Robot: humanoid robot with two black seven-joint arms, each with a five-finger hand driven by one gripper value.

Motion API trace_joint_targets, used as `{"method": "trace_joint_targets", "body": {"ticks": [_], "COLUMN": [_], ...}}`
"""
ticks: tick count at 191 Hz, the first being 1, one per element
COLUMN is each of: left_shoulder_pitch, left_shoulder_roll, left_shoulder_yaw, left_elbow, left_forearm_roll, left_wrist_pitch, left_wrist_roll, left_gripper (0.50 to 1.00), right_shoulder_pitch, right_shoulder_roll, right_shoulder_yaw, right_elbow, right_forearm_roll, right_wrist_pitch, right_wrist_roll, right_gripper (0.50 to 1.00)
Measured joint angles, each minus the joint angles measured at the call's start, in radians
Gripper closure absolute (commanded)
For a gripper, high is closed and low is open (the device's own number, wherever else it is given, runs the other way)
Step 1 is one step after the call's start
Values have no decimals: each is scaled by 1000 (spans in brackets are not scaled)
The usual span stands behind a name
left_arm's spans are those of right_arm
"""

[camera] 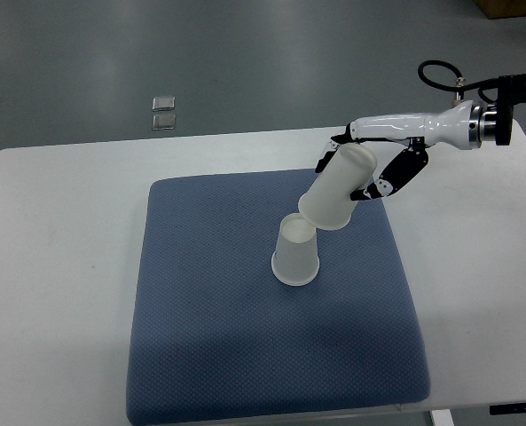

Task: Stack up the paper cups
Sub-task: 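Lift the cup and lower it over the upside-down cup on the pad, then open the right hand to release the stacked cup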

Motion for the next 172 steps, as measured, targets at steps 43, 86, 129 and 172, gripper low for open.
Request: {"method": "trace_joint_targets", "body": {"ticks": [43, 86, 129, 172], "left_shoulder_pitch": [0, 0, 0, 0], "left_shoulder_roll": [0, 0, 0, 0], "left_shoulder_yaw": [0, 0, 0, 0], "left_elbow": [0, 0, 0, 0], "left_forearm_roll": [0, 0, 0, 0], "left_wrist_pitch": [0, 0, 0, 0], "left_wrist_roll": [0, 0, 0, 0], "left_gripper": [500, 500, 500, 500], "right_shoulder_pitch": [2, 2, 1, 1], "right_shoulder_roll": [30, 68, 85, 106], "right_shoulder_yaw": [-4, -11, -13, -16], "right_elbow": [-2, -1, 0, 1], "right_forearm_roll": [-1, -3, -7, -12], "right_wrist_pitch": [1, 4, 4, 5], "right_wrist_roll": [-26, -28, -64, -73], "right_gripper": [861, 861, 859, 840]}}
